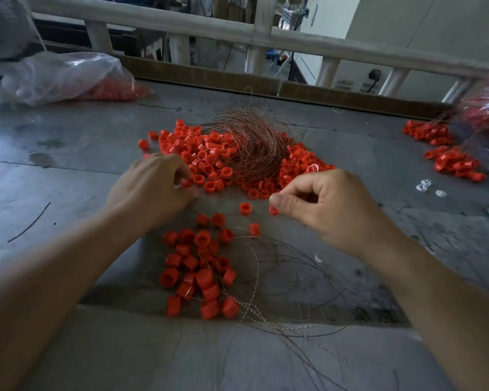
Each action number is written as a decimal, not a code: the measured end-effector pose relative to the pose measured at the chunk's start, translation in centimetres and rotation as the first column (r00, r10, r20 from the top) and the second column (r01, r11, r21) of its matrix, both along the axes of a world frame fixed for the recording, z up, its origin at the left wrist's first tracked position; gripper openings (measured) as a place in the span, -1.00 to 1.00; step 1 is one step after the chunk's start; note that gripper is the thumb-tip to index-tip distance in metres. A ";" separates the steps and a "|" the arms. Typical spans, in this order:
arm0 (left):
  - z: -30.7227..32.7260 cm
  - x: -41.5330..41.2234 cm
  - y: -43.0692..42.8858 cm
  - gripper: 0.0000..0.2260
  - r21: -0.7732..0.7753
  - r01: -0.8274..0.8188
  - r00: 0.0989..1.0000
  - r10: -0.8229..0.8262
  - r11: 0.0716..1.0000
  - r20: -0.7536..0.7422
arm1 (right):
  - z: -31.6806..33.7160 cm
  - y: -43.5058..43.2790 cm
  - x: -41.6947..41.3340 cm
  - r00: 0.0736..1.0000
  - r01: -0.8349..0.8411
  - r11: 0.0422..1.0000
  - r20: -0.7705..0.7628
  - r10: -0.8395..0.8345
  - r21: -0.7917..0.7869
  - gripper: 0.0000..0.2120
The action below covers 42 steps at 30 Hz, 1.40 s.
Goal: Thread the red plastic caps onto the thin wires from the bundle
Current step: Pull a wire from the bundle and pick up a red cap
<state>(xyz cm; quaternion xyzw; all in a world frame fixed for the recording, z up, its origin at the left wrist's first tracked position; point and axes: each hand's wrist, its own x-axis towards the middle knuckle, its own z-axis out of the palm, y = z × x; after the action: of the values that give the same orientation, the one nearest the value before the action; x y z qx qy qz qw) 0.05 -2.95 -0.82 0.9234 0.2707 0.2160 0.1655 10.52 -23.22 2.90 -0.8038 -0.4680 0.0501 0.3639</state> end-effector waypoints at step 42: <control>1.6 -1.1 -3.3 -0.87 -0.088 0.203 0.972 -0.190 0.975 0.136 | -4.0 2.6 4.1 0.911 -0.050 0.952 0.377 0.168 -0.303 -0.47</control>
<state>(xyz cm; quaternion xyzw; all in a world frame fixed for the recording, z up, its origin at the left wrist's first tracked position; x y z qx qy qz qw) -1.08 -6.27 0.73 0.9206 0.1775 0.2426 0.2493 14.65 -20.58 -1.09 -0.8136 -0.5644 -0.0269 0.1371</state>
